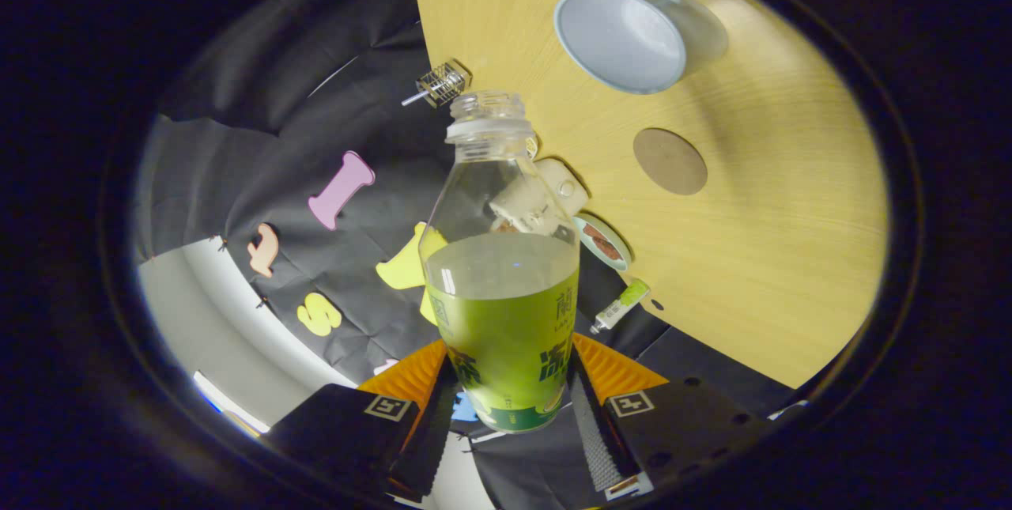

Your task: Take the bottle from table, then pour the juice into the cup, finally place the bottle on the coaster

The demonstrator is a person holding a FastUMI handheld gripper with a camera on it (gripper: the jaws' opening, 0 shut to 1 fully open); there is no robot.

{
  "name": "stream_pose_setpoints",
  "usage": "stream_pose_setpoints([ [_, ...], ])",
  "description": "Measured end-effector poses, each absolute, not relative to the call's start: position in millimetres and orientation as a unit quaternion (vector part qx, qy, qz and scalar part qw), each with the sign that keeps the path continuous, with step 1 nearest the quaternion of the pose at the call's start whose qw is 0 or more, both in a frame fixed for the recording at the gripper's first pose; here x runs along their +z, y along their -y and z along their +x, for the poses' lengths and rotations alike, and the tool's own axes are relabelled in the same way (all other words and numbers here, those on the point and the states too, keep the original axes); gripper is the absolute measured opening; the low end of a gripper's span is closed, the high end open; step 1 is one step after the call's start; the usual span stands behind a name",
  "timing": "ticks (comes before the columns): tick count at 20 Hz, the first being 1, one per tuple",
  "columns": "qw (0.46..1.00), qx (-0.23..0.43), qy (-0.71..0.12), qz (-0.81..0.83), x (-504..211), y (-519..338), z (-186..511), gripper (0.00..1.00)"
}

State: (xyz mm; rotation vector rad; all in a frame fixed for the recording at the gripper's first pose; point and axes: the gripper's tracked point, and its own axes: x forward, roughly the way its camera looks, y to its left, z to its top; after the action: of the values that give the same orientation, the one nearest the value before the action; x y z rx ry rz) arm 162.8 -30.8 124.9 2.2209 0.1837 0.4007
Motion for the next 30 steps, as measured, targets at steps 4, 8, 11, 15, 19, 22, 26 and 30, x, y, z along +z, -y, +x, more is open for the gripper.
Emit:
stream_pose_setpoints([
  [4,0.502,0.160,-0.071,0.847,122,21,160,0.75],
  [8,0.596,0.153,-0.063,0.786,107,7,152,0.75],
  [11,0.680,0.122,-0.066,0.720,76,-2,152,0.76],
  [15,0.795,0.084,-0.080,0.595,47,-12,142,0.76],
  [19,0.875,0.062,-0.078,0.473,22,-11,146,0.76],
  [22,0.913,0.040,-0.072,0.400,4,-5,145,0.76],
  [26,0.958,0.025,-0.045,0.282,4,2,144,0.76],
  [30,0.988,-0.027,-0.051,0.140,6,19,142,0.77],
])
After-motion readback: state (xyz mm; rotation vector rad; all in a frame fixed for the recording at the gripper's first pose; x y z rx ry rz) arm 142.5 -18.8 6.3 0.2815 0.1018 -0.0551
